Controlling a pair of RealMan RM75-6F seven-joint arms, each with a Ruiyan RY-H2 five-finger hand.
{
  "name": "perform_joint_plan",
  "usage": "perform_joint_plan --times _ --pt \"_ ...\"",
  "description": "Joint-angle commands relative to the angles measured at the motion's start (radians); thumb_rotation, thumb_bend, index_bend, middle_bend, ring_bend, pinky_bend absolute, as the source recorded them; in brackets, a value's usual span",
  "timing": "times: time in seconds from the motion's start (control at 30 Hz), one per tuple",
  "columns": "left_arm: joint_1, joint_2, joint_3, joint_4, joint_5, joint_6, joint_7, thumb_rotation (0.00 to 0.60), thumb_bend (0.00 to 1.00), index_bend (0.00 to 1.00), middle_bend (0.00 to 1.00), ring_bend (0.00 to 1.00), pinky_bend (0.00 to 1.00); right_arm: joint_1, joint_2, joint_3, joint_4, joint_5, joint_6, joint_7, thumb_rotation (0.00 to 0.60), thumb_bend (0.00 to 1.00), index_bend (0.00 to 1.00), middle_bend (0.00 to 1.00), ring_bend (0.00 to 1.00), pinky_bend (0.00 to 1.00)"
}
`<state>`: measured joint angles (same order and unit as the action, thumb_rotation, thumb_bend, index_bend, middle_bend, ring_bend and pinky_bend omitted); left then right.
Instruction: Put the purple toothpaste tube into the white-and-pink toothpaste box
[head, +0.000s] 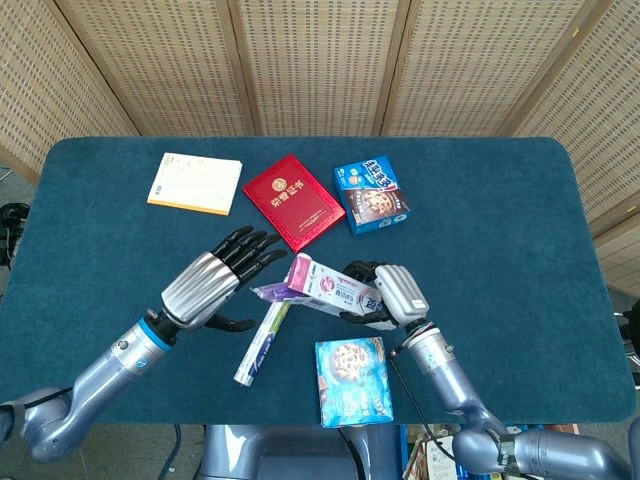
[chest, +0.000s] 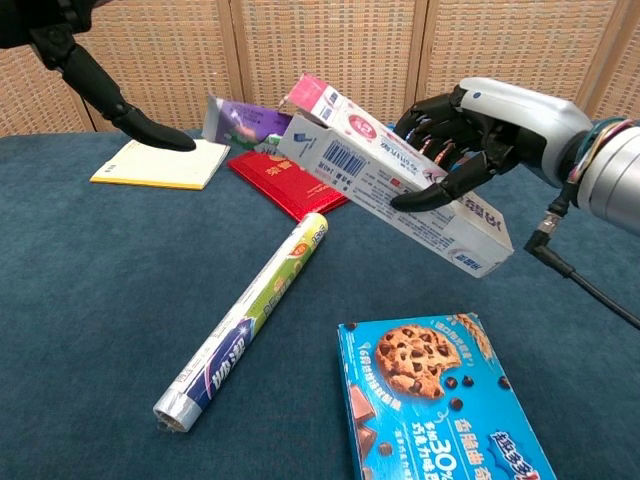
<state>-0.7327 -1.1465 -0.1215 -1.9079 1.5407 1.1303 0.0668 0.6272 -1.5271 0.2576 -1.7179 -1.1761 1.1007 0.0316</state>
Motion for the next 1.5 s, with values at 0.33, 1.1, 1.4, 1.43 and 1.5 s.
perform_joint_plan --times 0.33,1.1,1.4,1.43,1.5 --pt "0.103 -0.006 0.063 0.090 0.132 0.148 -0.141 0.600 0.14 0.06 0.00 0.00 0.00 -0.080 0.069 0.079 0.017 0.033 0.032 0.280 0.600 0.21 0.67 0.56 0.43 0.40" --pt "0.151 0.002 0.085 0.137 0.163 0.169 -0.159 0.600 0.14 0.06 0.00 0.00 0.00 -0.097 0.145 -0.069 0.135 -0.017 0.056 -0.219 0.600 0.21 0.67 0.56 0.43 0.40" --pt "0.186 0.020 0.111 0.162 0.161 0.178 -0.159 0.600 0.14 0.06 0.00 0.00 0.00 -0.118 0.131 -0.115 0.159 0.013 0.058 -0.336 0.600 0.21 0.67 0.52 0.43 0.35" --pt "0.190 0.027 0.115 0.162 0.158 0.174 -0.151 0.600 0.14 0.06 0.00 0.00 0.00 -0.121 0.129 -0.119 0.163 0.016 0.056 -0.340 0.600 0.21 0.67 0.52 0.43 0.34" --pt "0.199 0.039 0.122 0.163 0.151 0.168 -0.128 0.600 0.14 0.06 0.00 0.00 0.00 -0.130 0.121 -0.130 0.174 0.021 0.053 -0.340 0.600 0.21 0.67 0.51 0.43 0.34"
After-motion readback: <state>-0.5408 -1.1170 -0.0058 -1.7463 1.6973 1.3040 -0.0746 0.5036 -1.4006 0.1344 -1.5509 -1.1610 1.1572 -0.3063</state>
